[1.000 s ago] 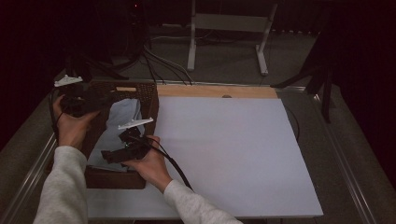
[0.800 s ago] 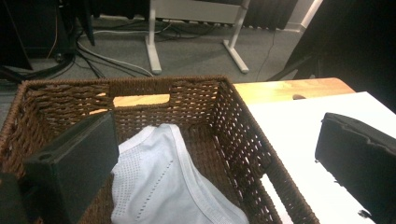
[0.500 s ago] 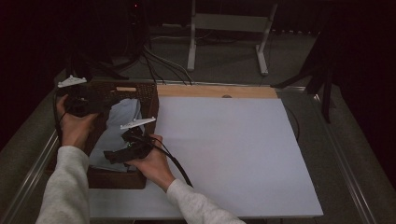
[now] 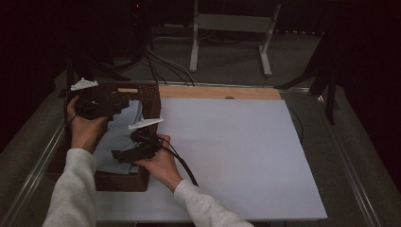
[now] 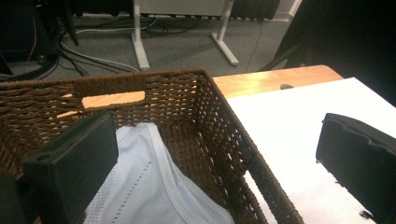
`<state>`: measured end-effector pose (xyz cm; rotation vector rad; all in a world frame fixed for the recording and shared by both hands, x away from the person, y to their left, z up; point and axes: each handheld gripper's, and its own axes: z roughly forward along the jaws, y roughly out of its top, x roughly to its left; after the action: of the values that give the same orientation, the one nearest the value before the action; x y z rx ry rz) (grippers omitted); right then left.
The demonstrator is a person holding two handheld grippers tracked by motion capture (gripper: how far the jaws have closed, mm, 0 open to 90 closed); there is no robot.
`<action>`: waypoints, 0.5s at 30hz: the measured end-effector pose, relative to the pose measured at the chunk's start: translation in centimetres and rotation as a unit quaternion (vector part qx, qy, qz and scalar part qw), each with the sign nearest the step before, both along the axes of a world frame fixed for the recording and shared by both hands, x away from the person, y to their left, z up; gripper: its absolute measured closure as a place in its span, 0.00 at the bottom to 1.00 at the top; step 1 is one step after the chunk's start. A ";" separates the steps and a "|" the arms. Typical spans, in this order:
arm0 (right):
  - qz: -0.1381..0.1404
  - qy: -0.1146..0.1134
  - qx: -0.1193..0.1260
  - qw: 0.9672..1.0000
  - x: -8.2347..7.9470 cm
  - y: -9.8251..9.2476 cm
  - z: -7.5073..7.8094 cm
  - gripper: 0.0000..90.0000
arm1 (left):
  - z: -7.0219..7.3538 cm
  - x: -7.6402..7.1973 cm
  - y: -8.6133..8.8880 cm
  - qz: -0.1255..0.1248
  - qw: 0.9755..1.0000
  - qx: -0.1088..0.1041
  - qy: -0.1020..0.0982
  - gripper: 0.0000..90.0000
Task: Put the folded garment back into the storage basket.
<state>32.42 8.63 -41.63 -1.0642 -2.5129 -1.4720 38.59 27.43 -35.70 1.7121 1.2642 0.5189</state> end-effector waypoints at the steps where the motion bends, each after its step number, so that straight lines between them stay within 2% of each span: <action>1: -0.001 -0.001 0.000 1.000 0.1 -0.2 0.0 0.09 | -0.2 0.0 -0.3 -0.002 1.000 0.002 0.000 0.00; 5: -0.004 -0.005 -0.001 1.000 0.3 -0.8 0.0 0.09 | -0.5 0.0 -0.9 -0.008 1.000 0.009 0.003 0.00; 15: -0.018 -0.011 0.004 1.000 0.9 -2.6 0.3 0.09 | -1.1 -0.2 -2.1 -0.025 1.000 0.008 0.004 0.00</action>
<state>33.33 6.04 -41.36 -1.1045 -2.5129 -1.5105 38.42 25.36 -36.82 1.7570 1.2220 0.4951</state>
